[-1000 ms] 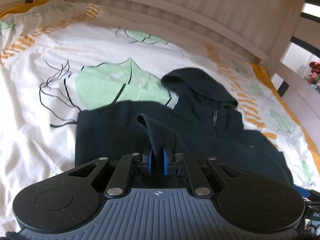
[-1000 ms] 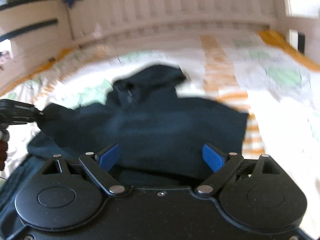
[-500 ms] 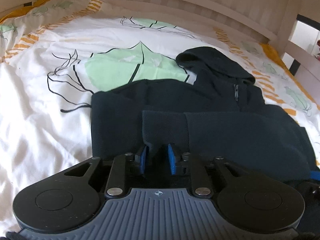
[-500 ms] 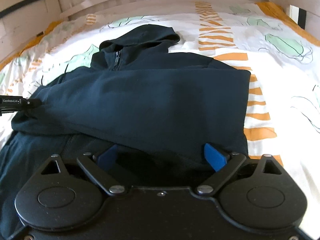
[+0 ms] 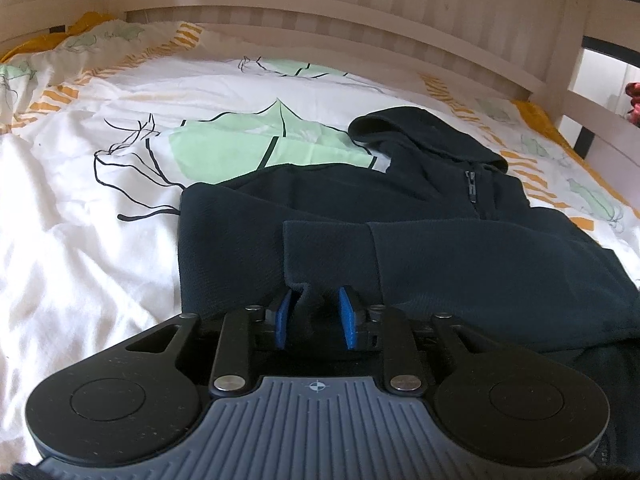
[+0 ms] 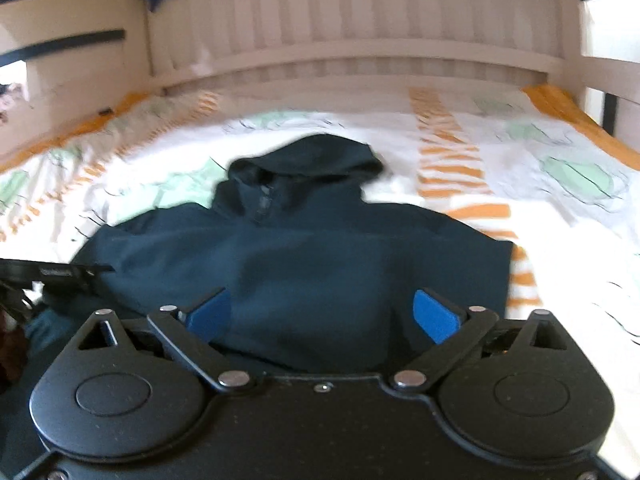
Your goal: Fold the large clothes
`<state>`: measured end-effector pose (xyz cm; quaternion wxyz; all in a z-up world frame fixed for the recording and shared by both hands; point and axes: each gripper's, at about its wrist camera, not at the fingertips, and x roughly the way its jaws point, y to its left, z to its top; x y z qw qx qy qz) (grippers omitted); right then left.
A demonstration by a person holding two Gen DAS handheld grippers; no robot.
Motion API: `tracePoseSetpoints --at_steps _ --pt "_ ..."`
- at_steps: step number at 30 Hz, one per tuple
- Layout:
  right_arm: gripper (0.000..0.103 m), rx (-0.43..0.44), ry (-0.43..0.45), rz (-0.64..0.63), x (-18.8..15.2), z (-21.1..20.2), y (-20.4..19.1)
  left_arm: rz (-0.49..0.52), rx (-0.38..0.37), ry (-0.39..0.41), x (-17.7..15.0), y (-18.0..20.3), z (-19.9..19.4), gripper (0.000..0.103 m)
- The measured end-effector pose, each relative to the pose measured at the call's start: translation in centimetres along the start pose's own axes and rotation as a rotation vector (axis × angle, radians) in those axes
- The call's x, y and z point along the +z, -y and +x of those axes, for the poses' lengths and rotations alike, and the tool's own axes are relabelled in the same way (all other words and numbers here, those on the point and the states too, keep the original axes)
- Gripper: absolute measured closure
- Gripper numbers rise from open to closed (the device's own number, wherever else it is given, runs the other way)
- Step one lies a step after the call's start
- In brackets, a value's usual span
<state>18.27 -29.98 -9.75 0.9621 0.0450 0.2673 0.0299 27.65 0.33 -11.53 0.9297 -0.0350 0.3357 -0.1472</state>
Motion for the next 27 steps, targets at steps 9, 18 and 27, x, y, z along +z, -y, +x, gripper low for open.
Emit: tracePoseSetpoints --at_steps 9,18,27 --pt "0.0 0.028 -0.182 0.001 -1.3 3.2 0.1 0.002 0.001 0.004 0.0 0.0 0.0 0.077" --pt "0.0 0.012 -0.226 -0.031 -1.3 3.5 -0.3 0.006 0.003 -0.002 0.1 0.0 0.1 0.077" --pt "0.0 0.028 -0.217 -0.009 -1.3 3.5 0.0 0.006 0.005 -0.016 0.4 0.1 0.1 0.075"
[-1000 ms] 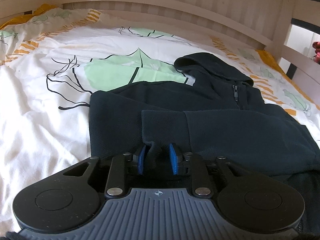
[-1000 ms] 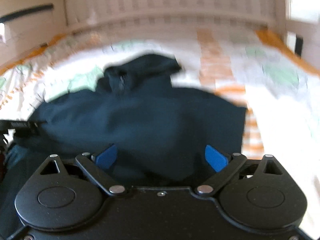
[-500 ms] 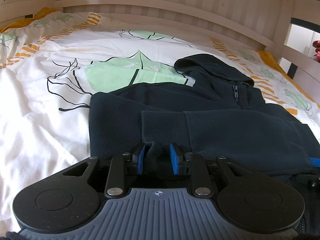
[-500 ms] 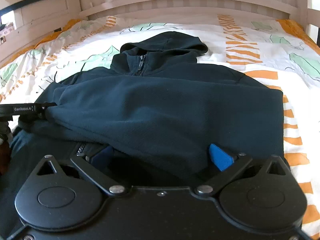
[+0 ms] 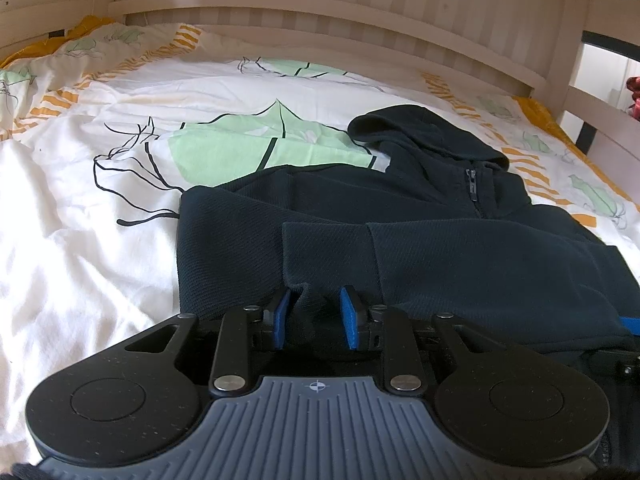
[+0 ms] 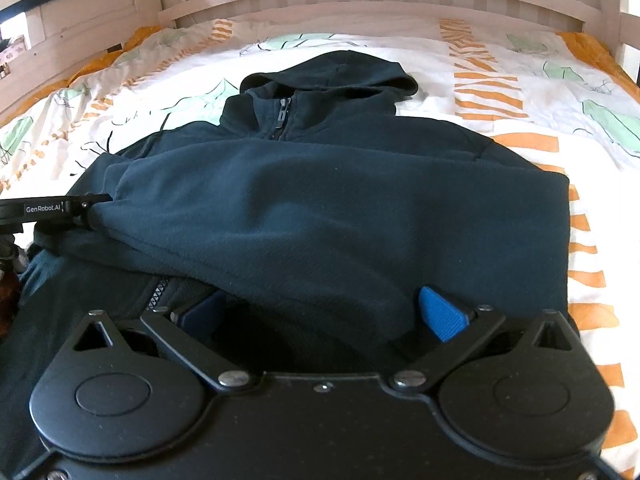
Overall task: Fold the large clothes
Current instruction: 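Open the left gripper and withdraw it from the folded side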
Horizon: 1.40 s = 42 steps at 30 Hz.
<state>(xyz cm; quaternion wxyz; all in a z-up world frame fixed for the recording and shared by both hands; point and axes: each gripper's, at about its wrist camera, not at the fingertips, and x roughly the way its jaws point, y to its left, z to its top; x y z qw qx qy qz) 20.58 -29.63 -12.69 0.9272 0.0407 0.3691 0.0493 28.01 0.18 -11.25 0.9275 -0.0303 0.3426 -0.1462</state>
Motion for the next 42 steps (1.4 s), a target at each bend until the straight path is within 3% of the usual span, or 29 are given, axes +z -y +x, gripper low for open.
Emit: tracePoseSetpoints --at_steps 2,6,8,10,12,18,23,35,38,42 --pt "0.0 0.008 0.003 0.009 0.0 -0.1 0.2 -0.019 -0.011 -0.015 0.4 -0.2 0.0 0.072" --pt "0.0 0.021 0.011 0.023 0.1 -0.2 0.4 -0.091 -0.056 -0.051 1.4 -0.4 -0.6 0.051" --pt "0.0 0.024 0.014 0.026 0.1 -0.3 0.5 -0.102 -0.041 -0.044 1.5 -0.2 -1.5 0.048" --pt "0.0 0.024 0.016 0.027 0.1 -0.3 0.5 -0.096 -0.042 -0.039 1.6 0.1 -2.5 0.04" --pt "0.0 0.027 0.02 0.03 0.1 -0.4 0.5 -0.088 -0.068 -0.044 1.4 0.3 -3.6 0.025" --pt "0.0 0.066 0.032 0.101 0.6 -1.5 1.2 -0.015 -0.06 -0.08 -0.1 1.6 -6.5 0.015" --pt "0.0 0.116 0.044 0.183 1.1 -3.3 2.0 0.025 -0.055 -0.121 -1.6 2.5 -8.3 0.014" --pt "0.0 0.045 -0.02 0.156 -0.2 -5.9 1.2 0.033 -0.05 -0.155 -4.7 3.1 -10.3 0.012" --pt "0.0 0.003 -0.086 0.11 -1.3 -5.1 0.2 0.026 -0.032 -0.198 -5.8 3.3 -9.0 0.012" --pt "0.0 -0.076 -0.101 -0.039 -3.2 -4.4 -1.7 0.123 -0.013 -0.181 -7.1 4.9 -8.2 0.0"
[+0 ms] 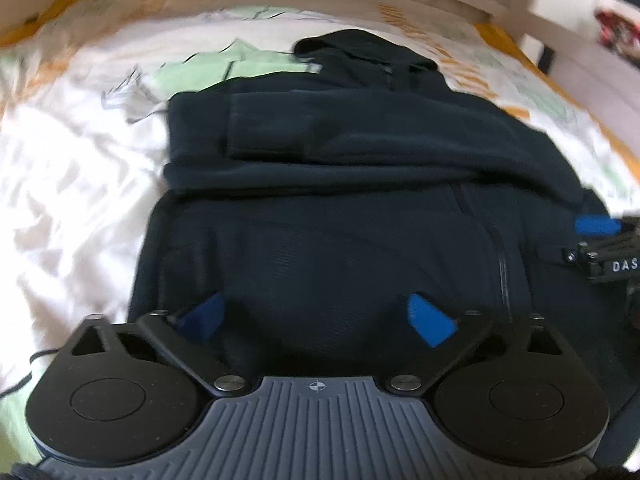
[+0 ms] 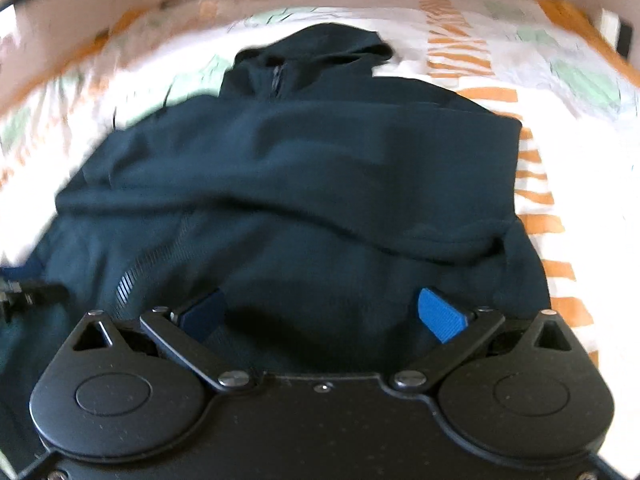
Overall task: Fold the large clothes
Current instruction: 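Open the left gripper and withdraw it from the folded side, then move both open grippers over the folded hoodie toward its hood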
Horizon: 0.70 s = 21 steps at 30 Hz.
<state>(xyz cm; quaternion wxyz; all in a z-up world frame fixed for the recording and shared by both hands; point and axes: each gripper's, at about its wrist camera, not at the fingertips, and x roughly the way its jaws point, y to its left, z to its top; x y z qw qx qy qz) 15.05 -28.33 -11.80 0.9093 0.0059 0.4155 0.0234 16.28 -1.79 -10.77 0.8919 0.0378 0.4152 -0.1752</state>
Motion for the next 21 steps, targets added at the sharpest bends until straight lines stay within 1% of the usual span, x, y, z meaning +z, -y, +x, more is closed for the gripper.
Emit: tracePoseSetpoints --at_steps 1,3,6,8,12,21 --pt "0.0 -0.018 0.005 -0.022 -0.2 0.1 -0.4 0.013 0.019 0.01 -0.2 0.4 0.1 0.0" --pt "0.0 -0.031 0.024 -0.025 -0.5 0.2 -0.6 -0.001 0.028 0.04 -0.6 0.4 0.2 0.0" --pt "0.0 -0.02 0.089 -0.008 -1.5 0.2 -0.3 -0.011 0.024 0.087 -1.2 0.2 0.1 0.0" --pt "0.0 -0.016 0.102 -0.004 -1.5 0.1 -0.2 -0.009 0.027 0.109 -1.5 0.4 -0.1 0.0" --pt "0.0 -0.013 0.11 -0.004 -1.6 0.1 -0.2 -0.011 0.024 0.112 -1.5 0.4 -0.3 0.0" --pt "0.0 -0.007 0.107 -0.002 -1.6 0.2 -0.2 -0.008 0.016 0.092 -1.3 0.3 -0.2 0.0"
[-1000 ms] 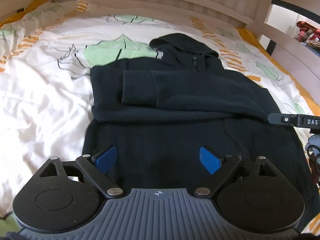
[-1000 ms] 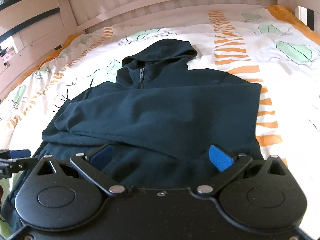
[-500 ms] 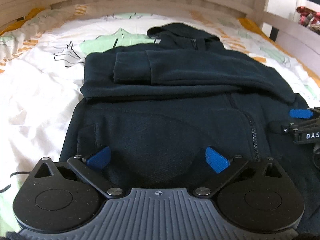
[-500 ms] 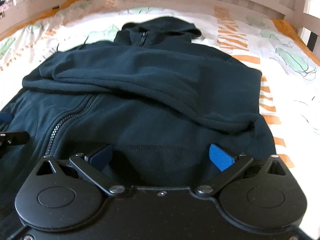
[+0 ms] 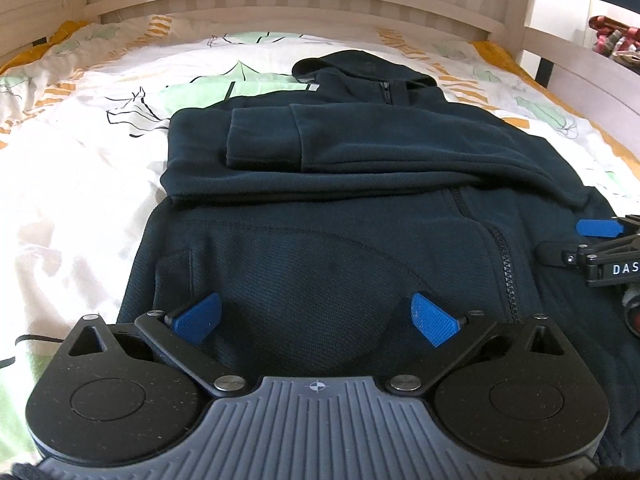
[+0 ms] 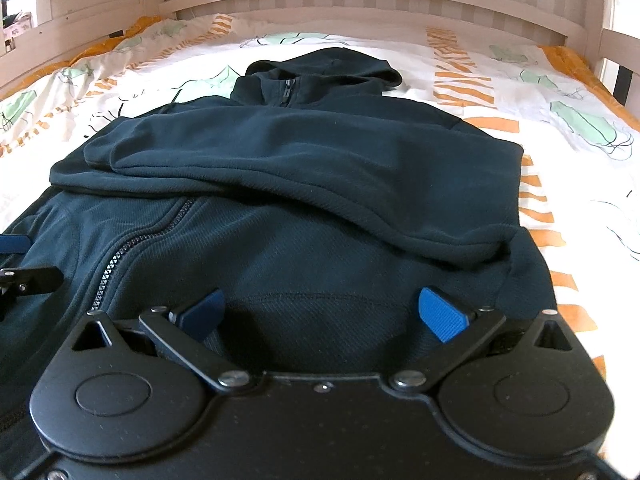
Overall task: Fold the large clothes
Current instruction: 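Move both open grippers over the folded hoodie toward its hood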
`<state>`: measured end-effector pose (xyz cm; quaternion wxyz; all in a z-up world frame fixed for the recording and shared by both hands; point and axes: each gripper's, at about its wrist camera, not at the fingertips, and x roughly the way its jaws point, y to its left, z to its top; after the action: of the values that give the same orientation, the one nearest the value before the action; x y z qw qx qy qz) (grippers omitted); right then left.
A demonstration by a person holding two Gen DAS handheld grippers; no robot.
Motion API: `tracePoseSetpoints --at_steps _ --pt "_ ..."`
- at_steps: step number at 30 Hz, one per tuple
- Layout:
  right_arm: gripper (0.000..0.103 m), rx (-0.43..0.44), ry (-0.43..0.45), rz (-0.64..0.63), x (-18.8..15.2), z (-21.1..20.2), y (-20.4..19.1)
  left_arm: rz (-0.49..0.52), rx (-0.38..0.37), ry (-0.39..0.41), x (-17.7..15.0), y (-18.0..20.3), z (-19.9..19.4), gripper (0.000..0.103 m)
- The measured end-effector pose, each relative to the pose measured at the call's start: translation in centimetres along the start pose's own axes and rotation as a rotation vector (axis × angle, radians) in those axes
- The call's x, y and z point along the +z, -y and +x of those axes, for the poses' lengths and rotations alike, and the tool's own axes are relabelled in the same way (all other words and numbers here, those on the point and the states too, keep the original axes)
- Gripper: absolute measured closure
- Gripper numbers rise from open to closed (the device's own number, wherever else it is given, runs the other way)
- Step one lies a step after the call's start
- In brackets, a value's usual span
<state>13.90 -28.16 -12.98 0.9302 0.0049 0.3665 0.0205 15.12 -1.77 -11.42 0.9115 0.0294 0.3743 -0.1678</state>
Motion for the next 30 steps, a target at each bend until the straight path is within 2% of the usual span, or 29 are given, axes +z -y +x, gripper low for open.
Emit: tracePoseSetpoints --at_steps 13,18,22,26,30 --pt "0.0 0.003 -0.006 -0.008 0.2 0.0 -0.2 -0.007 -0.007 -0.059 1.1 -0.1 0.2 0.001" --pt "0.0 0.0 -0.006 -0.012 0.1 0.1 -0.2 -0.072 0.003 -0.076 2.1 -0.2 -0.1 0.002" --pt "0.0 0.003 -0.008 -0.008 0.2 0.1 -0.2 -0.093 0.021 -0.015 3.7 0.0 -1.1 0.002" --pt "0.0 0.005 -0.022 -0.017 0.5 0.1 -0.2 -0.035 0.091 0.081 5.9 0.9 -2.2 0.002" --pt "0.001 0.01 -0.045 -0.011 1.1 -0.3 -0.1 0.012 0.082 0.14 8.1 1.4 -2.6 0.002"
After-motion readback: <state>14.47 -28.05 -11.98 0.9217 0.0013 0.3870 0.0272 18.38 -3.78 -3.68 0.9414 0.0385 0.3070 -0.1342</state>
